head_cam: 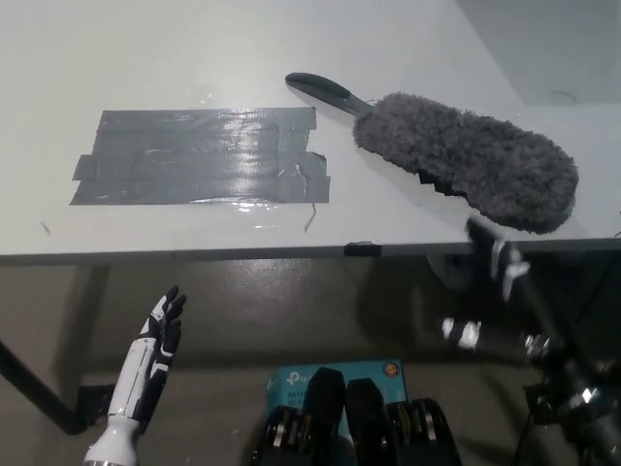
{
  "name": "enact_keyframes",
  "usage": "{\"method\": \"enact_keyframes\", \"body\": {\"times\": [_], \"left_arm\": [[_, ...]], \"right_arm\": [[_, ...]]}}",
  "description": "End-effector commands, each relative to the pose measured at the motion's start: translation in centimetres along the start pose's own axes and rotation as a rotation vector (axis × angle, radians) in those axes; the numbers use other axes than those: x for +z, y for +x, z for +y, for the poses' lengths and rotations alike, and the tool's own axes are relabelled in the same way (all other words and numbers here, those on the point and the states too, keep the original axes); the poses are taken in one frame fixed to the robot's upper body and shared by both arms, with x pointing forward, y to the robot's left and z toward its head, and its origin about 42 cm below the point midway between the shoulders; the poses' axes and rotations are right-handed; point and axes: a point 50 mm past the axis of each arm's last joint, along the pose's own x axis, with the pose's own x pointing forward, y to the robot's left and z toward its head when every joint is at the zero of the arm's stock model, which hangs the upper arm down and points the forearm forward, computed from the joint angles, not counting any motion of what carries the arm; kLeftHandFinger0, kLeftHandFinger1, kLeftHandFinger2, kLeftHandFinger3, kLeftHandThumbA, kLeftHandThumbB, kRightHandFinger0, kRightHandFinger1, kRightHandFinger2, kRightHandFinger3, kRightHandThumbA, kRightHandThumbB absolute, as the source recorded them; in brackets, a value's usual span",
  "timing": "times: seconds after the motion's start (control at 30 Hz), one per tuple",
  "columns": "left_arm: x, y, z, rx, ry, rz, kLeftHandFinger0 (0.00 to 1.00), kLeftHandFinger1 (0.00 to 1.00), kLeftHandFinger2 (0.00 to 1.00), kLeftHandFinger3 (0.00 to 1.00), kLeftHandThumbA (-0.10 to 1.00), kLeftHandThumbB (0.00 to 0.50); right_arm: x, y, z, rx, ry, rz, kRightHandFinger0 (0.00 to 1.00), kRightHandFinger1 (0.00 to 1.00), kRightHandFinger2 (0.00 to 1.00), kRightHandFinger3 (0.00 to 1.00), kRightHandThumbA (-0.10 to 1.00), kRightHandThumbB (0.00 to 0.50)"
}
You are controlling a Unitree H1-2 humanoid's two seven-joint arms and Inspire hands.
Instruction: A grey duster is kept infront of the robot in the middle of the table and the robot extends its right arm to grab the duster, picks it up and hands it to a person
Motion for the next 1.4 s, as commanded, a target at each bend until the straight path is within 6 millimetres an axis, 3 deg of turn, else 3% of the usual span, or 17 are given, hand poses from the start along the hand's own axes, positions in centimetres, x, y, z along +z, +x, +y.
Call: {"method": "enact_keyframes", "body": {"times": [0.0, 0.2, 0.4, 0.7, 0.9, 1.1, 1.37], "left_arm": [[0.7, 0.4, 0.6, 0.025, 0.021, -0.077, 1.00, 1.00, 1.00, 1.00, 1.00, 0.331], [0.9, 0.3, 0.5, 0.026, 0.030, -0.077, 1.00, 1.00, 1.00, 1.00, 1.00, 0.333], [1.0, 0.6, 0.5, 0.028, 0.024, -0.092, 1.00, 1.00, 1.00, 1.00, 1.00, 0.324], [1.2, 0.7, 0.6, 0.026, 0.028, -0.091, 1.00, 1.00, 1.00, 1.00, 1.00, 0.329], [1.3, 0.9, 0.6, 0.027, 0.024, -0.093, 1.00, 1.00, 1.00, 1.00, 1.00, 0.337], [1.4, 1.0, 0.6, 0.025, 0.024, -0.092, 1.00, 1.00, 1.00, 1.00, 1.00, 0.341], [1.4, 1.2, 0.7, 0.021, 0.030, -0.095, 1.00, 1.00, 1.00, 1.00, 1.00, 0.337]], "right_arm": [[4.7, 3.2, -3.1, -0.034, -0.192, -0.081, 1.00, 1.00, 1.00, 1.00, 1.00, 0.370], [7.0, 9.0, -6.0, -0.002, -0.363, -0.015, 1.00, 1.00, 1.00, 1.00, 1.00, 0.339], [7.8, 13.8, -7.5, 0.002, -0.513, 0.072, 1.00, 1.00, 1.00, 1.00, 1.00, 0.406], [7.2, 19.7, -8.7, 0.014, -0.616, 0.283, 1.00, 1.00, 1.00, 1.00, 1.00, 0.436], [6.3, 22.0, -8.9, 0.026, -0.612, 0.396, 1.00, 1.00, 1.00, 1.00, 1.00, 0.470], [4.9, 23.8, -9.0, 0.107, -0.689, 0.506, 1.00, 1.00, 1.00, 1.00, 1.00, 0.463], [3.2, 24.6, -8.0, 0.181, -0.708, 0.601, 1.00, 1.00, 1.00, 1.00, 1.00, 0.500]]}}
